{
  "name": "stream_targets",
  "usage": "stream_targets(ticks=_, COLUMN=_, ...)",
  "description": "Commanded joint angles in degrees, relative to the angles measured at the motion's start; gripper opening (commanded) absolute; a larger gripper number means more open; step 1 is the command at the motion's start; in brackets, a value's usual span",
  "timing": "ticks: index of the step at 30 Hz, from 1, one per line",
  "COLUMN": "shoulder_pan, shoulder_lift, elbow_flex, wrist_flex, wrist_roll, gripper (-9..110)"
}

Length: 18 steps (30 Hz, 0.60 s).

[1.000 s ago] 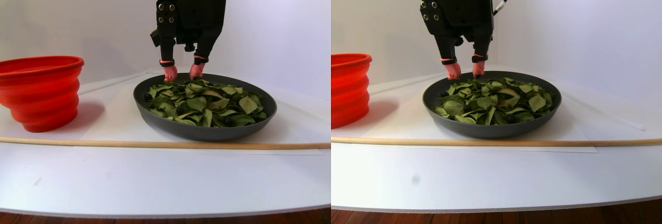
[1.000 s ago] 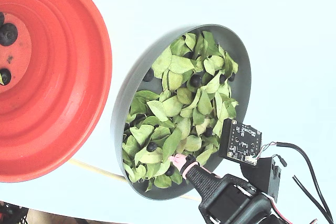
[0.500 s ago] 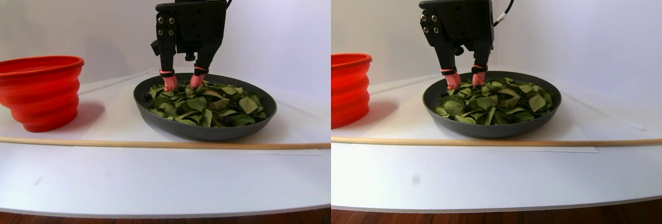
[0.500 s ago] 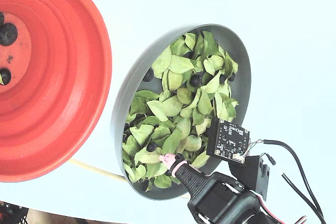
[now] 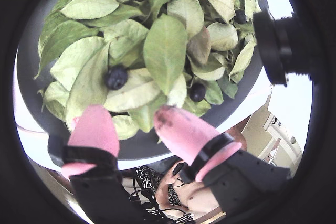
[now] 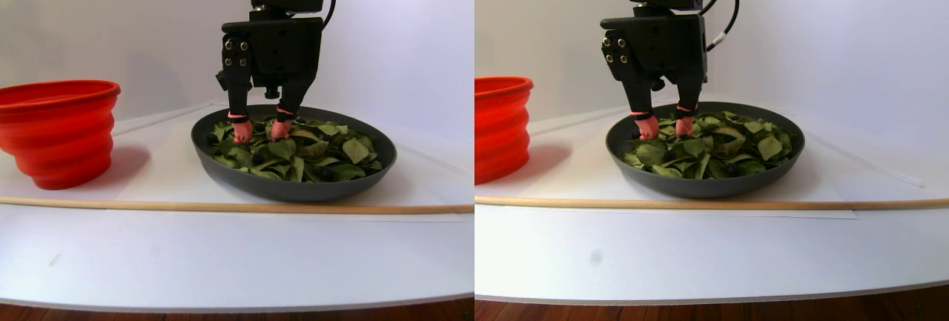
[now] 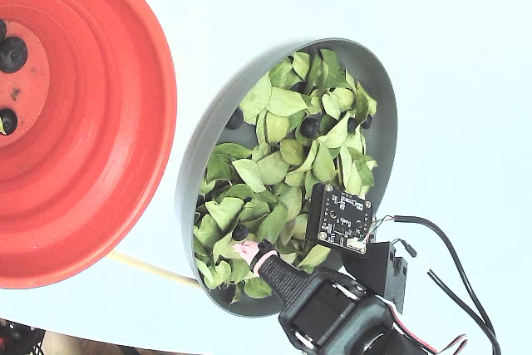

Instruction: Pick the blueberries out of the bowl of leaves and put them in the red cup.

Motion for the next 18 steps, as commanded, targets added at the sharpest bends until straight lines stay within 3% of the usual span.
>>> stream_targets(ticks=1, shoulder_pan=-0.3, shoulder_lift=-0.5, elbow_flex=-2.2, wrist_flex=-1.5, wrist_roll=0.4, gripper=16)
stream_targets(ticks=18, shoulder_pan=-0.5, shoulder_lift=-4.0, elbow_flex=-3.3, wrist_flex=-4.1, wrist_roll=3.5, gripper=16)
